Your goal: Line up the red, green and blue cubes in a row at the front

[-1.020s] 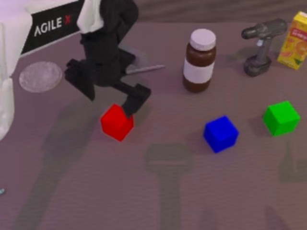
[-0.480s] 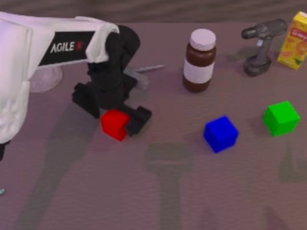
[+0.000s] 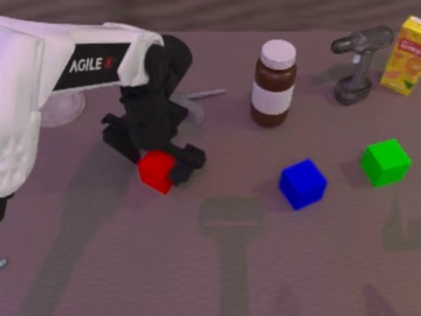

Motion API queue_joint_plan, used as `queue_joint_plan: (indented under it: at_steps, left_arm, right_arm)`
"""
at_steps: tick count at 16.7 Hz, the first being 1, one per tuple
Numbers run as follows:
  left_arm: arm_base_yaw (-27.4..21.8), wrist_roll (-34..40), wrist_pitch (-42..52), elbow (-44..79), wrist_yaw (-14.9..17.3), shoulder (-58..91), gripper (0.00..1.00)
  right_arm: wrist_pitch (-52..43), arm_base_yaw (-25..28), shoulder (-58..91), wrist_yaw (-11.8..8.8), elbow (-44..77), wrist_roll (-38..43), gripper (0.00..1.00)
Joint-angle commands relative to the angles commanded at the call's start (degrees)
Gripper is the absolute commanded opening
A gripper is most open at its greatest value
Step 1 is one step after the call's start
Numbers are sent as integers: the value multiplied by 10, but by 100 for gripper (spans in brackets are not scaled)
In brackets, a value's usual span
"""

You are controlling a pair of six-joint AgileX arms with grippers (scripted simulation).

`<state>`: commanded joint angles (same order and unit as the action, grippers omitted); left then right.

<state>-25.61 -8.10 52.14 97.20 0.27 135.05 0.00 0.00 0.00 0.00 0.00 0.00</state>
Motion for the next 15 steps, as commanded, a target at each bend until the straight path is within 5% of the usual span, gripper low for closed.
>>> queue_joint_plan:
  at_steps: [7,15]
  left_arm:
    - [0,0,0,0,0,0,2]
    - [0,0,0,0,0,0,0]
  right_arm:
    - [0,0,0,0,0,0,100]
    - [0,0,0,0,0,0,100]
